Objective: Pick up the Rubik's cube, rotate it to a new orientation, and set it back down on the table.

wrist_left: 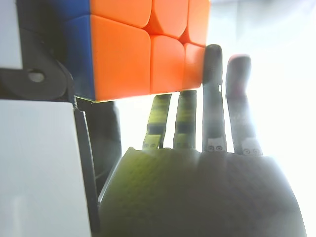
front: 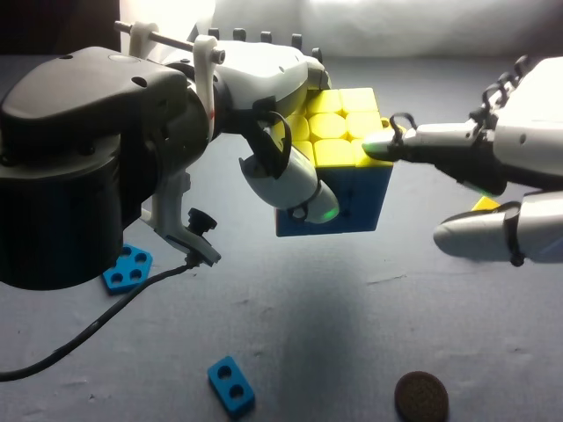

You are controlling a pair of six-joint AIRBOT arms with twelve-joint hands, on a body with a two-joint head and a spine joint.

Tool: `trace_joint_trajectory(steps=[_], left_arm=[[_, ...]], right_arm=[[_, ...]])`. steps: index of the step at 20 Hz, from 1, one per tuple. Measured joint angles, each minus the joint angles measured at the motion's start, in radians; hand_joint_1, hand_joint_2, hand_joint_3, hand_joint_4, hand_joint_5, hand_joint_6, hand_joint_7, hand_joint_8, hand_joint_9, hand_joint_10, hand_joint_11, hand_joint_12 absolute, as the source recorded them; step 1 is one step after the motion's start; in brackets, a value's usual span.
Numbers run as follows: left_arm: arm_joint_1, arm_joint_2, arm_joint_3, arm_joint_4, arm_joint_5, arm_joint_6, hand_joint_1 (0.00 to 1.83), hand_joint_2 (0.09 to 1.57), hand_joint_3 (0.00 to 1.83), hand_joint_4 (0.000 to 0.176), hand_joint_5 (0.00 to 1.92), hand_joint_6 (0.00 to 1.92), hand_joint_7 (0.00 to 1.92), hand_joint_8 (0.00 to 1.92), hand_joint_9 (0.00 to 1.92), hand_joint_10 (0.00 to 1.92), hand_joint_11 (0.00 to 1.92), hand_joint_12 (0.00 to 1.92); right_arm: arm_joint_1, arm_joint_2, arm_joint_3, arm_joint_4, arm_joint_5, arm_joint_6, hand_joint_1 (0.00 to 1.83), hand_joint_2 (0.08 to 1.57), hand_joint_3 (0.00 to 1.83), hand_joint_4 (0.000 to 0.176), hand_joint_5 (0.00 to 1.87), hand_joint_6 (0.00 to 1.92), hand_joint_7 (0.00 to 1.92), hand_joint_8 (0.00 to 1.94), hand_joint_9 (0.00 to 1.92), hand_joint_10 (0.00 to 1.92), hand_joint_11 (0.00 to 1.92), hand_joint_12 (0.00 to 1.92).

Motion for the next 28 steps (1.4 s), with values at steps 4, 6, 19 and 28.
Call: trace_joint_trajectory(steps=[4, 6, 19, 28], left_arm=[[0.0, 0.0, 0.004, 0.0, -0.001, 0.015, 1.07, 1.38, 0.0, 0.0, 0.54, 1.51, 0.52, 1.86, 0.25, 1.7, 0.2, 1.89], [0.0, 0.0, 0.004, -0.002, -0.001, 0.02, 1.07, 1.38, 0.0, 0.0, 0.54, 1.51, 0.52, 1.85, 0.25, 1.68, 0.18, 1.88], [-0.005, 0.0, 0.01, 0.0, -0.016, 0.024, 1.08, 1.38, 0.0, 0.0, 0.55, 1.5, 0.53, 1.84, 0.28, 1.64, 0.21, 1.85], [-0.007, 0.001, 0.01, 0.0, -0.016, 0.023, 1.04, 1.4, 0.0, 0.0, 0.5, 1.6, 0.5, 1.85, 0.26, 1.67, 0.22, 1.85]], right_arm=[[0.0, -0.014, 0.0, 0.005, -0.024, -0.014, 0.0, 1.35, 0.0, 0.0, 0.19, 0.02, 0.77, 1.94, 0.98, 1.92, 0.91, 1.92], [0.0, -0.016, 0.0, 0.006, -0.027, -0.014, 0.0, 1.35, 0.0, 0.0, 0.19, 0.02, 0.77, 1.94, 0.97, 1.92, 0.91, 1.92], [-0.026, -0.068, 0.0, 0.06, -0.074, -0.097, 0.0, 1.36, 0.0, 0.0, 0.17, 0.0, 0.75, 1.94, 0.92, 1.92, 0.86, 1.92], [-0.05, -0.119, 0.005, 0.244, -0.09, -0.282, 0.0, 1.36, 0.0, 0.0, 0.18, 0.0, 0.74, 1.94, 0.92, 1.92, 0.87, 1.92]])
